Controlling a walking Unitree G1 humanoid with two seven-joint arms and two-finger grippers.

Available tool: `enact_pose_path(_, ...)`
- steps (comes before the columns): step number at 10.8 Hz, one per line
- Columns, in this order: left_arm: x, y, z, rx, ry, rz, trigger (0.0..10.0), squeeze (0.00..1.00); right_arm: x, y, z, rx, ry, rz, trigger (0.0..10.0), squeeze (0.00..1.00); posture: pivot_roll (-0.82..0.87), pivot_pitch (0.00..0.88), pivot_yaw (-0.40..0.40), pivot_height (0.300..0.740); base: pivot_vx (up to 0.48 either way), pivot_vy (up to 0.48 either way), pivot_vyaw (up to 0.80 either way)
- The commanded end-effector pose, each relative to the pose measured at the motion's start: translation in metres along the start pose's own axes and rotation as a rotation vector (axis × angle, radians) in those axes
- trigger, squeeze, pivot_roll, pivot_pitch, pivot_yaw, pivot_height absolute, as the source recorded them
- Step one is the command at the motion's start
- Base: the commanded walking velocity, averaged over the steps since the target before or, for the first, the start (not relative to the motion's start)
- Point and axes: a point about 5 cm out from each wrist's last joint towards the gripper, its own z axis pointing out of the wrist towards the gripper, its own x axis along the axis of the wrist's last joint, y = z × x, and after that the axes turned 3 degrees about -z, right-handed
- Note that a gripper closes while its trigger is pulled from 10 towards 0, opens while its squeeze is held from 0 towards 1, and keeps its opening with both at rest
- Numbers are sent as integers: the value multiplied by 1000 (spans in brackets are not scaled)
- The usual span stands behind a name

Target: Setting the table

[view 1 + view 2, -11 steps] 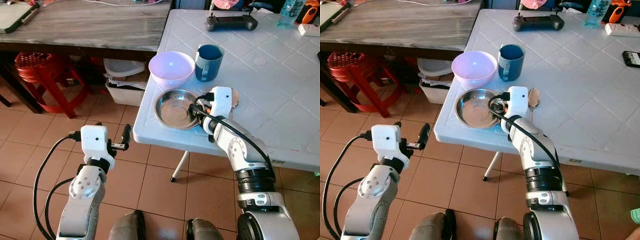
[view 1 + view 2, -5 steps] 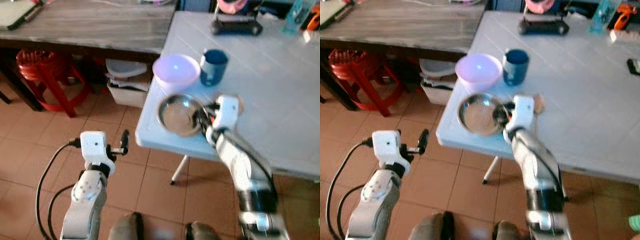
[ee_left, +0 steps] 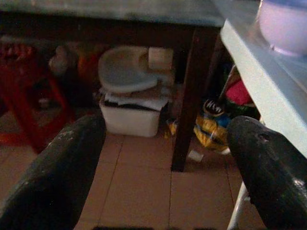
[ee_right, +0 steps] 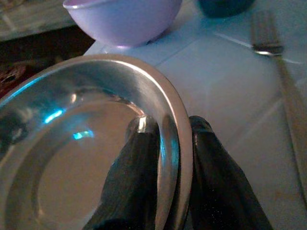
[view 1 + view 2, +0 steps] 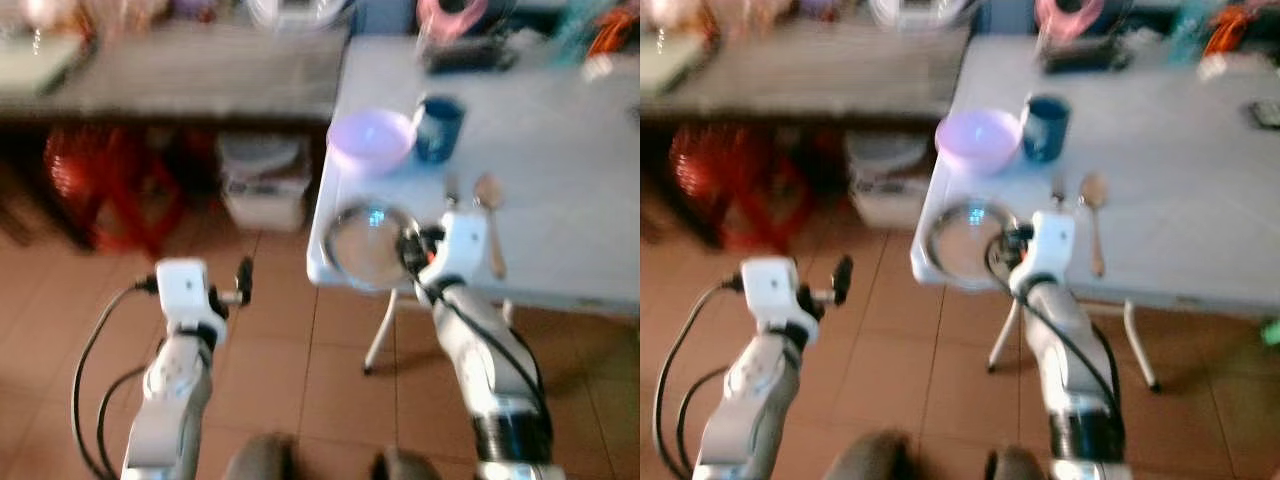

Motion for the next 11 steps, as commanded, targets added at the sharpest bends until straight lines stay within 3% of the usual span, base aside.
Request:
enact_pose_path(1, -1, -9, -1, 22, -2, 5, 10000, 0, 1, -5, 0, 3, 17, 15, 10000, 0, -13, 54, 52, 740, 0, 424, 0)
enact_pose_path(4, -4, -1, 1, -15, 1, 5, 10000, 0, 7, -6, -2, -4, 110, -44, 10000, 0, -19, 41, 62, 740, 321, 354, 0)
enact_pose_path(7, 11, 4, 13, -54, 56, 26, 10000, 0, 17, -7, 3, -6, 162, -55, 10000, 0, -22, 45, 66, 740, 447, 0, 0)
enact_pose_path(11, 8, 6, 14, -66, 50, 28, 10000, 0, 24, -8, 7, 0, 198, -83, 10000, 0, -24, 50, 64, 740, 480, 0, 0)
